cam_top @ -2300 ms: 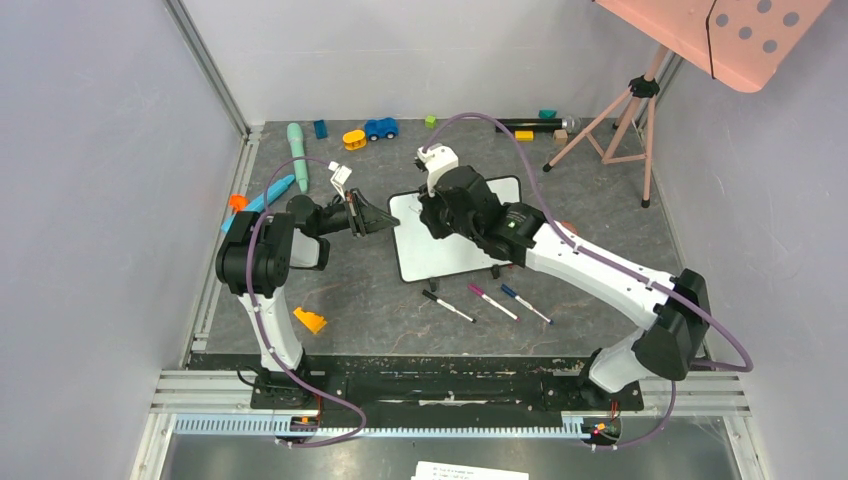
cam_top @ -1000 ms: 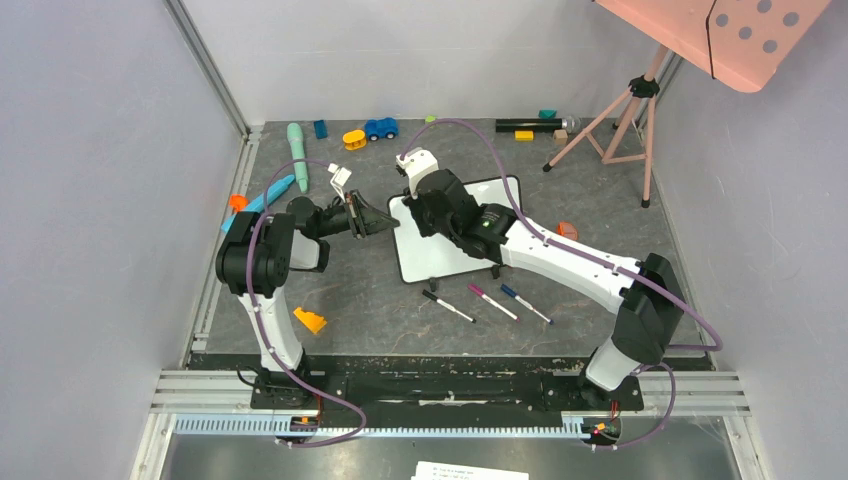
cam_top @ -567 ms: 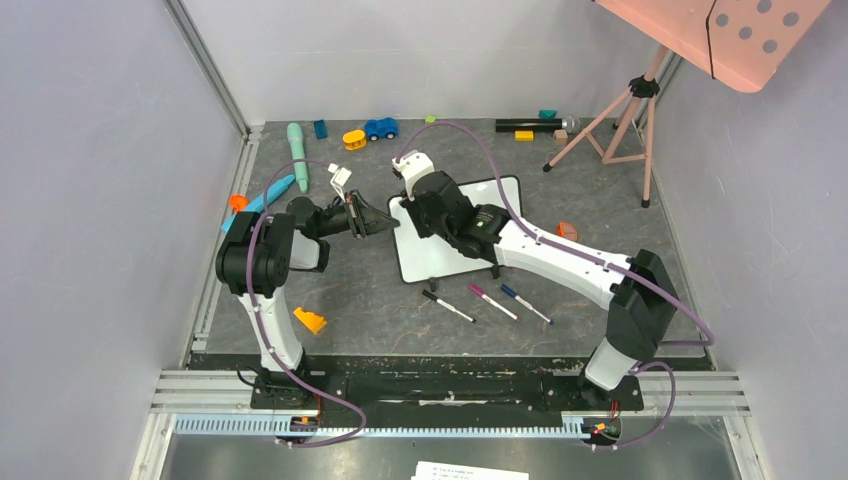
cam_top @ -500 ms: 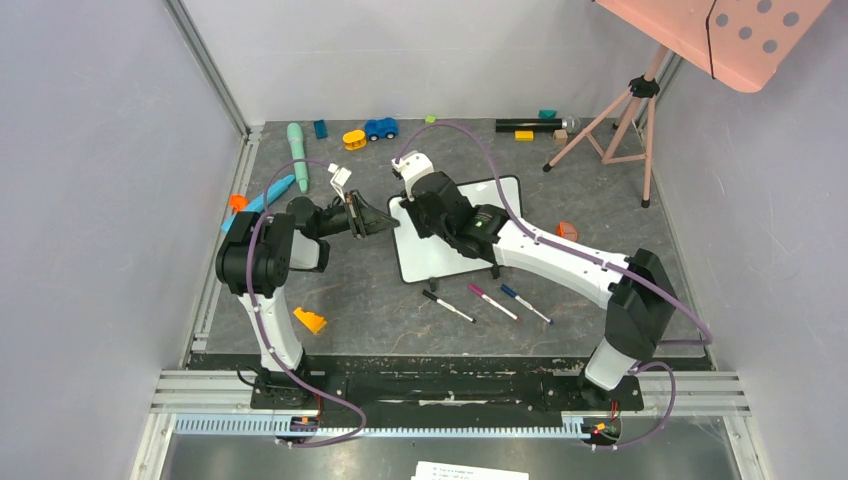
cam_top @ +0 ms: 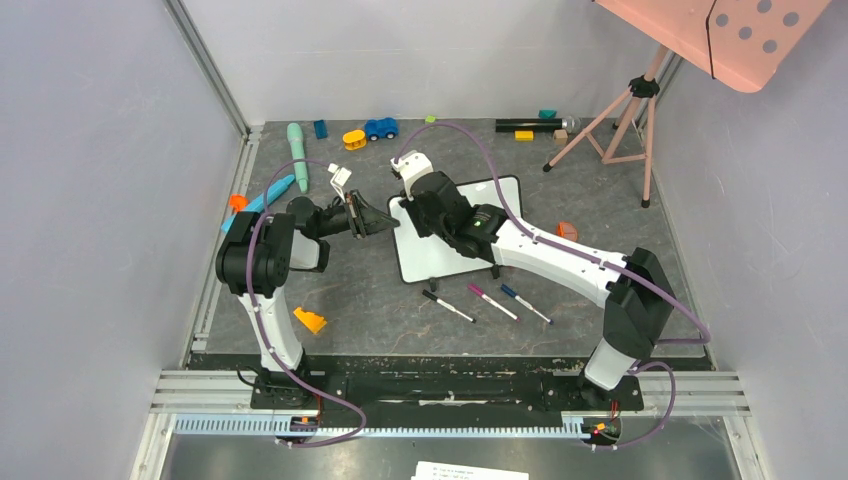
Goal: Write a sentence on the whiteboard
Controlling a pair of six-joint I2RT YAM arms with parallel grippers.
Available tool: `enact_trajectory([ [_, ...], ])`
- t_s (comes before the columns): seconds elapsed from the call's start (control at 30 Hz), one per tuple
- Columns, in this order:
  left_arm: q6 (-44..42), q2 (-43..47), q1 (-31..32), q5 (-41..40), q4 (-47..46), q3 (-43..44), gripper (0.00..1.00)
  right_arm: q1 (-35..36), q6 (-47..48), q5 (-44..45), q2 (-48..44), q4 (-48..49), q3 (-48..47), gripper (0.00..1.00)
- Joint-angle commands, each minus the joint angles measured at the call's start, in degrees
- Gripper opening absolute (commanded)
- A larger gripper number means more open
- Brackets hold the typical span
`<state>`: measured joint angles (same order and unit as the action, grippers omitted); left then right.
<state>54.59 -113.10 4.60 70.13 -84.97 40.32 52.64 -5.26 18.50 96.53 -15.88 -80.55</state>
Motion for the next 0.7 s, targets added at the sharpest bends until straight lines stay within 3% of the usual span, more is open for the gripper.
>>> enact_trajectory([
  [0.0,-1.8,1.8,0.1,0.2,-4.2,-0.3,0.02,-0.4,1.0,1.0,0.0,2.6,-2.8,0.00],
  [0.67,-1.9,1.7,0.2,0.3,-4.3,-0.3,0.02,-1.2,0.8,-0.2,1.4,2.4,-2.7,0.00],
])
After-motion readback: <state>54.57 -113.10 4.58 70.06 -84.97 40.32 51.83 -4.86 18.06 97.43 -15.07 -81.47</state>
